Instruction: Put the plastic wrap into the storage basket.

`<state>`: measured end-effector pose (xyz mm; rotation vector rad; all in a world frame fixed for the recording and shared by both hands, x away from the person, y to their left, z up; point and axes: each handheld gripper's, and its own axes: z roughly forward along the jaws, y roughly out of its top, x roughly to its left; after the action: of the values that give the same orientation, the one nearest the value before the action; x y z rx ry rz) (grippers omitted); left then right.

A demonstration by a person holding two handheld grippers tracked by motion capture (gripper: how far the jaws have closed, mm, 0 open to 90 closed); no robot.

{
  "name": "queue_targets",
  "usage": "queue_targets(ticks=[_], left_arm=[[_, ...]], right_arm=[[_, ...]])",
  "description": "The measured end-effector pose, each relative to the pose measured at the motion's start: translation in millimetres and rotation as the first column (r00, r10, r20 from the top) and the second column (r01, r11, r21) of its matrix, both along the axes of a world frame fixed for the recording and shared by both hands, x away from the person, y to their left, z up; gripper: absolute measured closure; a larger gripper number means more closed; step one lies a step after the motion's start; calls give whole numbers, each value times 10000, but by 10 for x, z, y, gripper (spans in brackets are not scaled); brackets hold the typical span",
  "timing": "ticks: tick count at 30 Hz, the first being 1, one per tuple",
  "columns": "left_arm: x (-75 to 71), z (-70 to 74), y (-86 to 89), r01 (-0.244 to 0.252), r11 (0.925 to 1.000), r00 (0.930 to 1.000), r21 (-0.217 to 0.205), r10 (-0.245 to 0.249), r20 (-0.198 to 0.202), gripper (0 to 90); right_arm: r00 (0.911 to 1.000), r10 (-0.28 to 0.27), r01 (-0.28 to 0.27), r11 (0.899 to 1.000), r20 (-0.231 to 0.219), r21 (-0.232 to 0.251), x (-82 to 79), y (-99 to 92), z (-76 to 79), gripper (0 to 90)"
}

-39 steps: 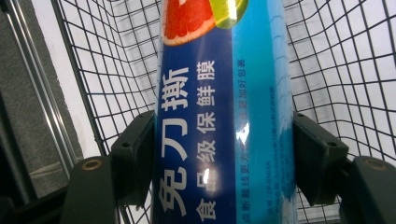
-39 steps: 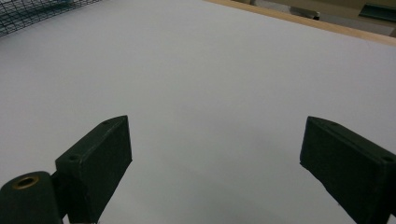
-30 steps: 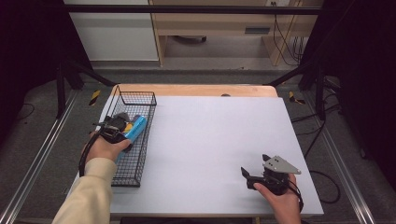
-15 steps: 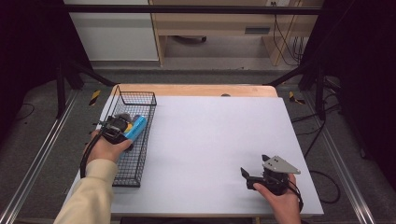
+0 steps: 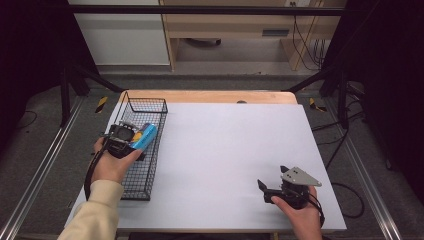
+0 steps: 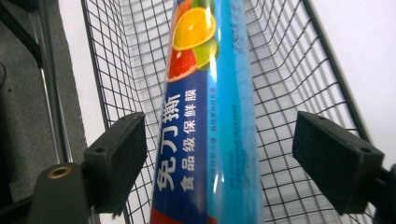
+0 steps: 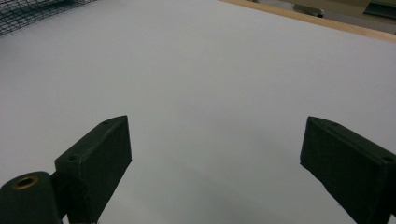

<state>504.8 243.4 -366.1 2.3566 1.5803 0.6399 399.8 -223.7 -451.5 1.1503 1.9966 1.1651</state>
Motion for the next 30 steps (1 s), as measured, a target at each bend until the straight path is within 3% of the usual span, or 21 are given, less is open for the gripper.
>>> queue_targets(ticks=[5, 8, 12, 19, 24, 30], left_arm=[[-146, 131, -13, 160, 9996, 9947, -225, -137, 1016, 145], [-261, 215, -30, 392, 9975, 9839, -588, -282, 1765, 134], [-381, 279, -88, 799, 9940, 9739, -749, -618, 2183, 118], [-556, 355, -312, 1753, 9798, 9489, -967, -1420, 2817, 93], [-624, 379, -474, 2352, 9665, 9338, -1028, -1953, 2999, 83], [-654, 382, -621, 2780, 9545, 9210, -1078, -2330, 3122, 78]], right_arm=[[10000, -32, 32, 10000, 8, -14, -4, -3, 1, 89], [10000, -29, 30, 10000, 25, -18, -4, 1, 3, 88], [10000, -56, 56, 10000, 28, -46, -4, 0, 4, 85], [10000, -87, 87, 9999, 13, -97, -1, -8, 0, 78], [9999, -99, 100, 9999, 43, -135, -1, -11, 4, 71], [9999, -117, 119, 9998, 74, -184, 0, -21, 5, 61]])
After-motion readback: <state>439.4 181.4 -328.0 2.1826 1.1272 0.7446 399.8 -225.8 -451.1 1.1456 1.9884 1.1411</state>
